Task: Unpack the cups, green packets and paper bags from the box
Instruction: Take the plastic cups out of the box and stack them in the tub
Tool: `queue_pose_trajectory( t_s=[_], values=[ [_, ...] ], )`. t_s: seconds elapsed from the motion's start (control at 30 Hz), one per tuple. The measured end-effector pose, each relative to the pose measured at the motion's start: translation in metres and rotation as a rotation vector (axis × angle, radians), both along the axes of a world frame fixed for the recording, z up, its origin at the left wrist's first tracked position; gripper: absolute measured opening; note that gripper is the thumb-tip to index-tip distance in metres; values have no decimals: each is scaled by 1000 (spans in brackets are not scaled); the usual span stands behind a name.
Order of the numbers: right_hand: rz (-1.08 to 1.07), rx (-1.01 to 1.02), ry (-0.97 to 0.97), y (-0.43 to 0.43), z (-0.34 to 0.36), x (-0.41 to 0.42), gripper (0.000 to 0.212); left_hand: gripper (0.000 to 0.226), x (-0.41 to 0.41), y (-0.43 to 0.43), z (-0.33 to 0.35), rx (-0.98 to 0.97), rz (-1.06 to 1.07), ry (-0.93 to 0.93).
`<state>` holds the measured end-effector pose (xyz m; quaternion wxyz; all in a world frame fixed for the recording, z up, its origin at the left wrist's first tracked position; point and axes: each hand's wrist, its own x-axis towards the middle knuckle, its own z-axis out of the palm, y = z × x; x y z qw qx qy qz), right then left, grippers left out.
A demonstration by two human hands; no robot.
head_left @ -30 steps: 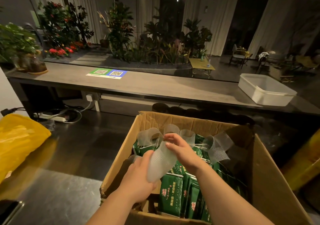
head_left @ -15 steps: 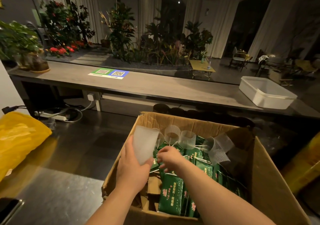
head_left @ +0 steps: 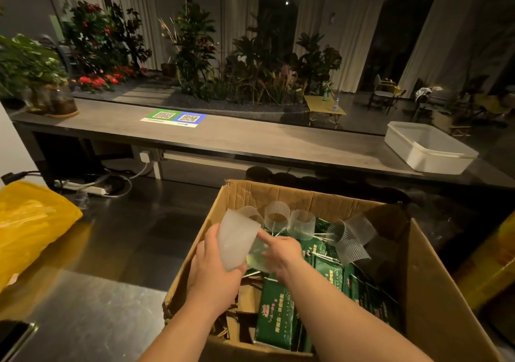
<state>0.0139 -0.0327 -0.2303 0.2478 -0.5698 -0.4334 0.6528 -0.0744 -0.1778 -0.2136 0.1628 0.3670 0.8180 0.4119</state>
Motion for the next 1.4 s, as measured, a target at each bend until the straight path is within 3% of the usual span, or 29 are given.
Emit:
queue_pose_trajectory(
  t_s=[0.07, 0.17, 0.23, 0.33, 0.47, 0.57, 0.67, 0.8, 0.9, 1.03, 1.07, 1.13, 1.2, 1.27, 1.4],
  values=[
    [-91, 55, -15, 11, 3, 17, 65, 98, -1, 0, -2, -56, -56, 14],
    [-109, 87, 57, 23, 7, 45, 43, 97, 1, 0, -4, -144, -163, 39],
    [-126, 45, 288, 29, 16, 61, 26, 95, 4, 0, -4, -187, -222, 56],
    [-83, -55, 534, 32, 22, 79, 19, 94, 7, -1, -5, -237, -312, 67],
    [199, -57, 379, 27, 22, 87, 33, 93, 10, -2, -4, -257, -422, 82],
    [343, 35, 233, 26, 22, 87, 29, 93, 11, -2, -2, -240, -434, 83],
    [400, 29, 256, 25, 22, 86, 27, 95, 10, -3, -3, -262, -486, 51],
    [413, -47, 385, 23, 18, 77, 41, 95, 10, -1, -3, -233, -500, -7],
    [507, 43, 174, 13, 18, 59, 44, 95, 9, 0, -5, -189, -451, -7],
    [118, 496, -111, 24, 13, 41, 29, 95, 7, 0, -8, -173, -373, 0],
    [119, 635, -228, 32, 12, 43, 29, 94, 8, 0, -8, -177, -373, 11],
    [341, 780, -472, 47, 6, 49, 52, 93, 9, -1, -7, -189, -393, 25],
    [526, 757, -633, 53, 0, 55, 72, 93, 9, -1, -7, -198, -408, 24],
    [559, 740, -731, 55, -8, 62, 77, 93, 8, -1, -7, -206, -406, 19],
    [307, 835, -801, 58, -17, 76, 33, 93, 9, -1, -7, -215, -396, 12]
  ],
)
